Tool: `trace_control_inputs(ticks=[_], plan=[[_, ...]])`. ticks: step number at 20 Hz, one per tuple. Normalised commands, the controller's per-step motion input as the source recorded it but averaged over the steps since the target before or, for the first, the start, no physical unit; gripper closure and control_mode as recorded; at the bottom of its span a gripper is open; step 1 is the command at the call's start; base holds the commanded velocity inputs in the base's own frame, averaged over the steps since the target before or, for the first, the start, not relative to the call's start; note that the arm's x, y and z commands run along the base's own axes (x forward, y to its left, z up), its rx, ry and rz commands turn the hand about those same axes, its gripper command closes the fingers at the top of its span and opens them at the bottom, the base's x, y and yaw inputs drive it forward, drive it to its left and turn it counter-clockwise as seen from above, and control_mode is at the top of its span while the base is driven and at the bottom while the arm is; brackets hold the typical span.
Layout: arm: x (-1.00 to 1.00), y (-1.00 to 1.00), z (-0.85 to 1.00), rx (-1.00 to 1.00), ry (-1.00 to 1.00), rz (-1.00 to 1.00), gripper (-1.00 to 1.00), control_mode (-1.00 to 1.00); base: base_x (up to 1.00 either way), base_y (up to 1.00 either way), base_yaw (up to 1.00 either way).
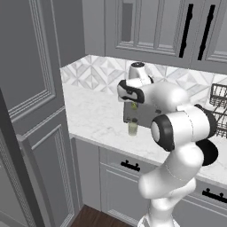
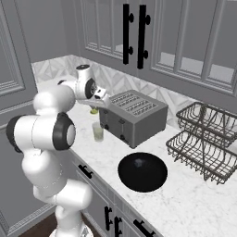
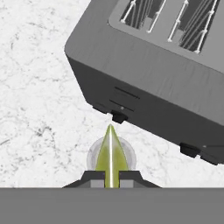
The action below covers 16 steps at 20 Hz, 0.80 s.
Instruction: Grab a lemon wedge from the fridge and one ice cube from the ice bowl, and put them in the glass of lemonade.
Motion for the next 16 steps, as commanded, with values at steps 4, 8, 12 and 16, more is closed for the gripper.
trace_control_inputs(ticks=[4, 8, 12, 16], plan=[[0.02, 0.0, -0.47, 0.0, -0.02, 0.0, 1.0, -1.0, 0.0, 0.0, 0.0], [0.0, 0.0, -0.34, 0.0, -0.03, 0.0, 1.0, -1.0, 0.0, 0.0, 0.0], [0.0, 0.0, 0.0, 0.0, 0.0, 0.0, 1.0, -1.0, 0.0, 0.0, 0.0], [0.0, 0.0, 0.0, 0.0, 0.0, 0.0, -1.0, -1.0, 0.0, 0.0, 0.0]])
